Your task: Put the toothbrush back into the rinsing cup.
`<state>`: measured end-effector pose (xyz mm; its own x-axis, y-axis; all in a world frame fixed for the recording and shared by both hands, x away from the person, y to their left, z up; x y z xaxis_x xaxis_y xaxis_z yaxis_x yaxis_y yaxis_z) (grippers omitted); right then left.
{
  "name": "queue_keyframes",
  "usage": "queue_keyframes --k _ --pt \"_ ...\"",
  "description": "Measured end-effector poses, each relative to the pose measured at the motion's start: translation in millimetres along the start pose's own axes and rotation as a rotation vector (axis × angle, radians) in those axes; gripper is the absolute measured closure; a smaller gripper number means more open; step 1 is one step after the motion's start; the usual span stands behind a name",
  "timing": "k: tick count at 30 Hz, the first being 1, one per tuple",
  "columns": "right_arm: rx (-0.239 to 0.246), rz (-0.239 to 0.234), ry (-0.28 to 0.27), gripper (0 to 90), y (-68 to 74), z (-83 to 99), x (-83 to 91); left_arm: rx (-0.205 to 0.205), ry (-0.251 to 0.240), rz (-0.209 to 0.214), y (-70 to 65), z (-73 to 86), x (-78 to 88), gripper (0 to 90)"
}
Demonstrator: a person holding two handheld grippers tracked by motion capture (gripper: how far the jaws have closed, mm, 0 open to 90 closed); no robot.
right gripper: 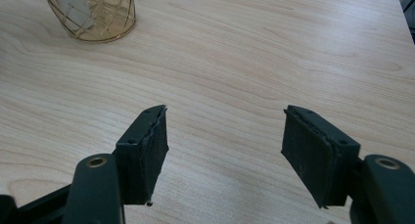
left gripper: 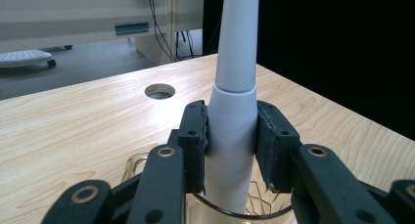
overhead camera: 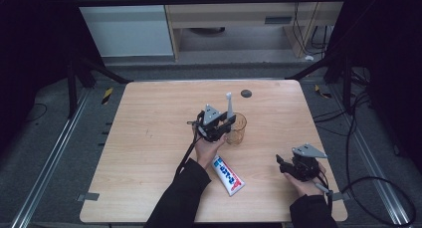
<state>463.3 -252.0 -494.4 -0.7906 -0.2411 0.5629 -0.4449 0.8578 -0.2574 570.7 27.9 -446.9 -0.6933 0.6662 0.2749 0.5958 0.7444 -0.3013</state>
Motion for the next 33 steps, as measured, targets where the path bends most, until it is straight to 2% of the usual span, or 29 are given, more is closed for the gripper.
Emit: queue_keyframes --k 7,12,18,29,33 --pt "-0.008 -0.005 0.003 33.2 0.4 -0.2 0.2 0.006 0.006 0.011 -0.7 1.3 -1.5 65.1" --pt "-0.009 -0.006 0.003 33.1 0.5 -0.4 0.4 -0.001 0.024 0.012 -2.3 4.3 -4.0 63.2" --pt "-0.010 -0.007 0.005 33.1 0.7 -0.4 0.4 -0.006 0.021 0.012 -3.5 4.2 -3.8 61.1" --pt "-0.010 -0.004 0.006 32.7 1.3 -0.9 0.2 -0.011 0.031 0.010 -2.3 2.8 2.3 54.3" --pt "-0.008 -0.002 0.004 32.4 1.3 -1.3 0.2 -0.024 0.042 0.010 -2.1 1.9 6.7 52.4"
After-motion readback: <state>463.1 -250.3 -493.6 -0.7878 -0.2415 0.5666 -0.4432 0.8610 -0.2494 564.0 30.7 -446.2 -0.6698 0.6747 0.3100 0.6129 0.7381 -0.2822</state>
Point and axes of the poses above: each handheld gripper's, and its own axes: x roughly backward along the jaws, z roughly out of its underside, y roughly to its left, the point moved 2 cm from there along -x, roughly forward along the jaws, and after that the axes turned 13 degrees about x, right-handed, at the moved point
